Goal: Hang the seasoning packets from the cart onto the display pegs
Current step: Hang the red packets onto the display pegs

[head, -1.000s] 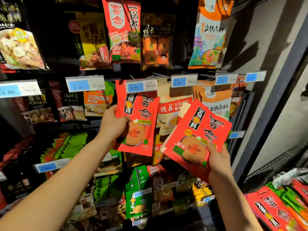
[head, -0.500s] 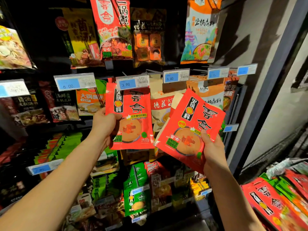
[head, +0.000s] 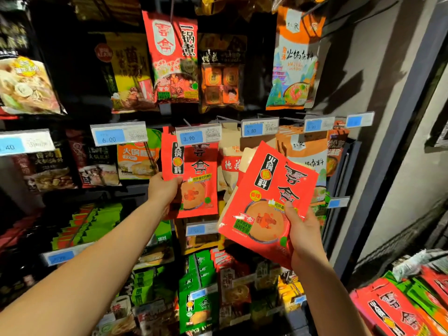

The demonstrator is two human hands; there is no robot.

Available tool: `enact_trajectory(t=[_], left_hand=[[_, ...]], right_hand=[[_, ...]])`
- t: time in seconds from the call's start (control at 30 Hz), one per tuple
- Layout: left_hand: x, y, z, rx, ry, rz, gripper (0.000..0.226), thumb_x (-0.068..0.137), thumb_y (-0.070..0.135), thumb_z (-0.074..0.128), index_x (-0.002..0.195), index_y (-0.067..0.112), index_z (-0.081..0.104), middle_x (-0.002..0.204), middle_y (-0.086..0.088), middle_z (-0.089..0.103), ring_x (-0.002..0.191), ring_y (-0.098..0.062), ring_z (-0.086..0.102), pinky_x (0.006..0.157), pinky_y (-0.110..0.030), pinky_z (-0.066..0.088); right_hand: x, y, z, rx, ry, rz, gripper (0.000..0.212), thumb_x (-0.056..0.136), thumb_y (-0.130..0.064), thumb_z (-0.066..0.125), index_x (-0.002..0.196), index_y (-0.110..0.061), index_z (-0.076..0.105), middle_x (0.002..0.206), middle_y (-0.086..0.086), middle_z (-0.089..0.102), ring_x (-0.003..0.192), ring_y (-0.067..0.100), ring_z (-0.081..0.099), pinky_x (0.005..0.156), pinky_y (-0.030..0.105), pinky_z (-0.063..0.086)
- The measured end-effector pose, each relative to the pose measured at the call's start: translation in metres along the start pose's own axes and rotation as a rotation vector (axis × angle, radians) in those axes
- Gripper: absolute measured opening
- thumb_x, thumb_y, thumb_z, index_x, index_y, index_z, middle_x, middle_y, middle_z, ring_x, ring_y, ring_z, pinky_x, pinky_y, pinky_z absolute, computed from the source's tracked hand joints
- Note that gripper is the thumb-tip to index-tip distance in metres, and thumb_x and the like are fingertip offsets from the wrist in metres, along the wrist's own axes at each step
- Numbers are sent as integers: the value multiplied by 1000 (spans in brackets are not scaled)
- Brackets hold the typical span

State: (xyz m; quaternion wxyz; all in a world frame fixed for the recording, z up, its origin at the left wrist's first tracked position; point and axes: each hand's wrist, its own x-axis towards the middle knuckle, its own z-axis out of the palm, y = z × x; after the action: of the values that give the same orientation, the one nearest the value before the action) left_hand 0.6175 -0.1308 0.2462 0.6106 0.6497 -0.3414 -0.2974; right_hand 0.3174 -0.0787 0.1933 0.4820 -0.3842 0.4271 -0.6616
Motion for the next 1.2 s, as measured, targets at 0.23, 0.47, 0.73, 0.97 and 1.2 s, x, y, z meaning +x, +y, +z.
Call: enact_trajectory(t=[0.23,0.47,0.73,0.97,1.2], left_hand=[[-63,-5,-3,229,10,367,30,94,34,71,114,18,56,100,-13,63,95,-19,62,86,-30,50],[-95,12,9,362,-350,485,34,66,57,87,78,31,67,104,5,55,99,-8,57,88,-23,44],[-99,7,9,126,-204,449,37,86,8,78,69,3,45,85,-13,62,84,-14,60,77,-30,42],[-97,4,5,-251,-325,120,40,86,28,76,92,-4,53,99,-24,70,94,-32,66,97,-59,51],[-95,-3,1,-401,-360,-167,23,103,13,58,125,13,63,104,-12,78,80,-24,76,58,-34,59]], right_hand=[[-11,7,9,-17,-66,-14,26,103,-21,61,129,-25,64,110,-2,78,98,22,76,78,39,64],[-22,10,43,-35,-172,-46,28,104,-14,58,130,-22,63,111,-4,78,101,18,75,80,37,63],[-27,15,60,57,-186,15,32,103,-23,60,135,-21,62,121,5,75,110,28,72,93,50,59],[-24,22,48,58,-144,81,28,107,-28,52,133,-21,61,124,2,71,108,16,71,85,31,61],[-20,23,38,27,-101,133,19,108,-17,51,114,-27,66,113,7,76,101,30,74,75,38,64]])
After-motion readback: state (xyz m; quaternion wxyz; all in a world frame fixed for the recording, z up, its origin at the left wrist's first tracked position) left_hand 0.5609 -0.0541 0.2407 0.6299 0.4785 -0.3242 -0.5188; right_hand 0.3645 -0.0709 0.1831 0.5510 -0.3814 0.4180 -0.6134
